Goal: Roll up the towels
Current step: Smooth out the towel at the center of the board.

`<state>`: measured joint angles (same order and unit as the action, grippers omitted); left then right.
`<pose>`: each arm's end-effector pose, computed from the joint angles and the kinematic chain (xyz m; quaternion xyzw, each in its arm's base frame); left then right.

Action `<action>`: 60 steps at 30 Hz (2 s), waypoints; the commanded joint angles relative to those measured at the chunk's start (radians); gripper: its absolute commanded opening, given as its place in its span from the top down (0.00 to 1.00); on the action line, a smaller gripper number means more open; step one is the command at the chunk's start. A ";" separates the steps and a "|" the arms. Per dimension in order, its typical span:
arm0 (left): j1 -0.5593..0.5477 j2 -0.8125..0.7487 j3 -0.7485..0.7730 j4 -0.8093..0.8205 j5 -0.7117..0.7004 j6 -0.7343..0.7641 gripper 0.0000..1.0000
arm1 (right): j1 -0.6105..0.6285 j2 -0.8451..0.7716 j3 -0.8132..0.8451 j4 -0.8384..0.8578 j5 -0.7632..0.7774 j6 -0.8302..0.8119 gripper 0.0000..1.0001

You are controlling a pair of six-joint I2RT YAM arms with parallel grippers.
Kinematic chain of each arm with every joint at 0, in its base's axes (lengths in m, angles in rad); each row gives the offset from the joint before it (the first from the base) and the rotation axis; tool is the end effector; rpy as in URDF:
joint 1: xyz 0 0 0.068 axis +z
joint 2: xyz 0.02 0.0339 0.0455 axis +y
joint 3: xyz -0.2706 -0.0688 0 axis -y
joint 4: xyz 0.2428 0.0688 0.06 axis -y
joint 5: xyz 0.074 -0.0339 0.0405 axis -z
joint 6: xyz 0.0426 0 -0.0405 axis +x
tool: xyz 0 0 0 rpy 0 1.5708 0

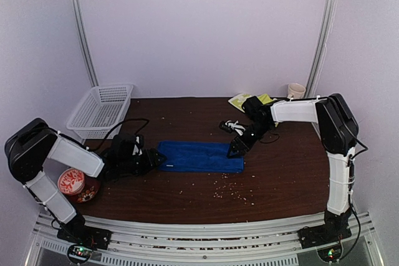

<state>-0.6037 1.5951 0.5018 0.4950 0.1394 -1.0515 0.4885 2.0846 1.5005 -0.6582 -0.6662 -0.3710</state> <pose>0.2333 -0.1681 0.1305 -0.1641 0.8672 -0.3849 0.2701 0.3614 0.2219 0.1636 -0.4370 0.8253 0.3311 0.1353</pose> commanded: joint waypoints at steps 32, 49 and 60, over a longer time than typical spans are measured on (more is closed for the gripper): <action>0.007 0.079 -0.019 0.140 0.021 -0.015 0.86 | 0.001 0.043 -0.014 0.028 0.060 0.029 0.44; 0.005 -0.086 -0.016 -0.036 -0.090 0.048 1.00 | -0.011 0.062 -0.009 0.029 0.083 0.050 0.44; -0.010 -0.038 -0.063 -0.025 -0.071 0.034 1.00 | -0.011 0.074 0.003 0.004 0.079 0.035 0.43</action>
<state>-0.6090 1.5246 0.4633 0.4610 0.0822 -1.0237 0.4839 2.1155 1.4990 -0.6312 -0.6254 -0.3336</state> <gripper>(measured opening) 0.003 0.566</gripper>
